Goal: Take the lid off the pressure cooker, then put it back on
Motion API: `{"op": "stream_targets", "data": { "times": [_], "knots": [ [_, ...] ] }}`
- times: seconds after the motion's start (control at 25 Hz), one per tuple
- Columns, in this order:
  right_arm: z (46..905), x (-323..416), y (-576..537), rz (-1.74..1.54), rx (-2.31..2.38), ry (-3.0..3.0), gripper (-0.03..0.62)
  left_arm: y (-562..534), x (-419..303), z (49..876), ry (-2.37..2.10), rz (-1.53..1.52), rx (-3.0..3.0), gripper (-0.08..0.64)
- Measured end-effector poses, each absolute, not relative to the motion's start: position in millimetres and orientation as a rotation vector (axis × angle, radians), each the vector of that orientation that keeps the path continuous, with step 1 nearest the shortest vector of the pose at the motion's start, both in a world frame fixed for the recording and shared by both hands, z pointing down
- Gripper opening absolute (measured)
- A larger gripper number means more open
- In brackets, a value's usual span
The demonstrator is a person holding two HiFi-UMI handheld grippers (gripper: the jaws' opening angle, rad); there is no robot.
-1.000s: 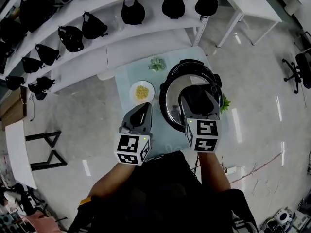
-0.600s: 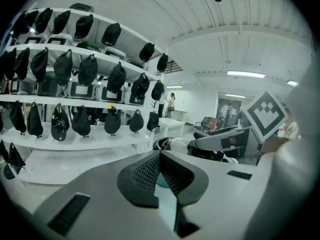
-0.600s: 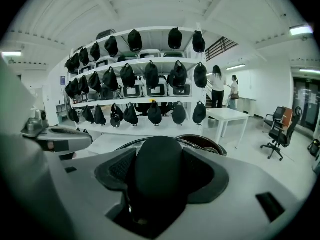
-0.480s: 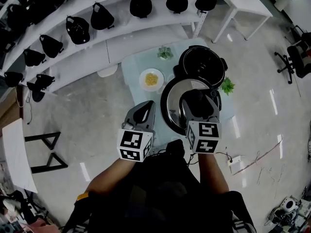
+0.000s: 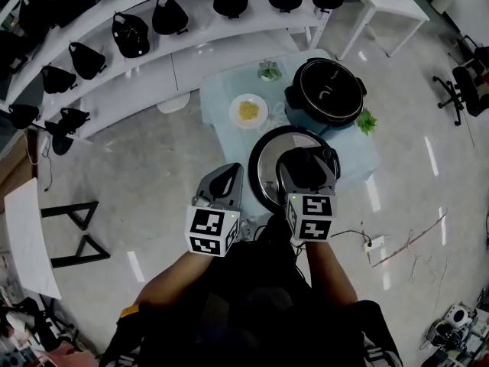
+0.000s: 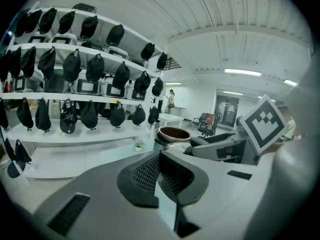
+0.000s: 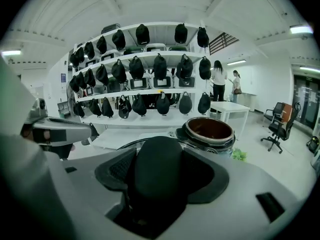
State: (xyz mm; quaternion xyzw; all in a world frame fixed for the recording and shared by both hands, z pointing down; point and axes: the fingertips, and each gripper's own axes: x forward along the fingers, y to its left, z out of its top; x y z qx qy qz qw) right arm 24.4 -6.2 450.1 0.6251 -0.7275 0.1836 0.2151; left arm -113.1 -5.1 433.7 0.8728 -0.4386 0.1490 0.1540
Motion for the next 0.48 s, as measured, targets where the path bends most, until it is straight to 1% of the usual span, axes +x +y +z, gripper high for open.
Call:
{"op": "stream_targets", "data": {
  "times": [0.48],
  "knots": [
    [531, 6, -22, 0.584, 1.674, -2.002, 0.307, 9, -130, 498, -1.264, 0.537, 2.370, 0.006]
  ]
}}
